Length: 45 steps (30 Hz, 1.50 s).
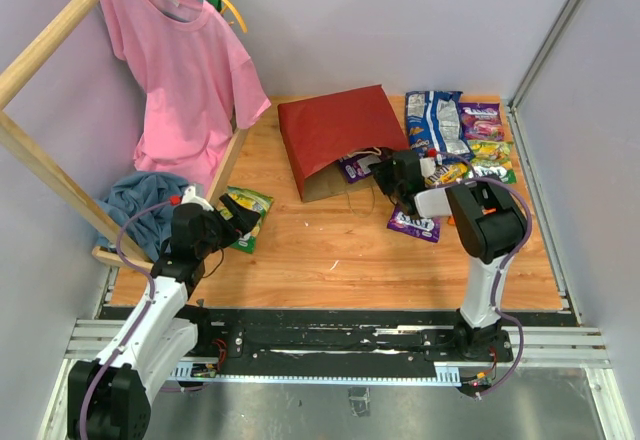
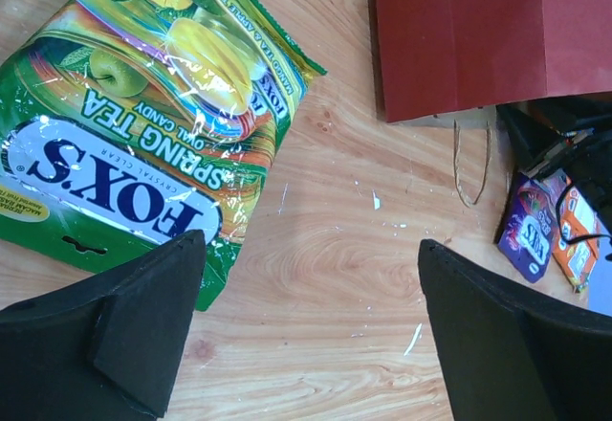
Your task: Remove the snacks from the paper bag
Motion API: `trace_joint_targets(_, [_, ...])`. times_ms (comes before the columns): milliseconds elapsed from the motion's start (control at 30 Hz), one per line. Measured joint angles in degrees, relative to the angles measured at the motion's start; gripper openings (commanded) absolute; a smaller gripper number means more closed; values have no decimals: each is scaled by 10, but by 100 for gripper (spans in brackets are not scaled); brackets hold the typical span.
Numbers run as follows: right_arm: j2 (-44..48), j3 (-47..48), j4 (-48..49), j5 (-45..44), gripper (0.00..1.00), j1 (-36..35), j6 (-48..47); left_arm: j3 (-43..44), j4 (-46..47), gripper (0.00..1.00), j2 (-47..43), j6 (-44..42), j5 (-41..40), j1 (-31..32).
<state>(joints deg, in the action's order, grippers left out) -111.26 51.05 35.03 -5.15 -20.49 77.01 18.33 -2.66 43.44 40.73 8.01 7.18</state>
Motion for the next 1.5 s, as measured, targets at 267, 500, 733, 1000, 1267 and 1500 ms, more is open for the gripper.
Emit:
trace_joint_targets(267, [-26,50,-20,-22,25,-11,0,0,-1,96,2,-7,11,0])
trace_joint_targets(500, [-49,63,-23,-27,1,-17,5,0,-5,97,2,-11,17,0])
trace_joint_targets(733, [-49,65,-18,-26,1,-18,7,2,-8,97,2,-14,20,0])
trace_joint_targets(1000, [23,7,-20,-15,1,-24,2,4,-9,97,1,-14,22,0])
trace_joint_targets(1267, [182,-19,-97,29,1,-28,-28,11,-11,97,0,-15,20,0])
trace_joint_targets(1500, [352,-50,-232,35,1,-39,-79,24,-11,97,0,-16,16,0])
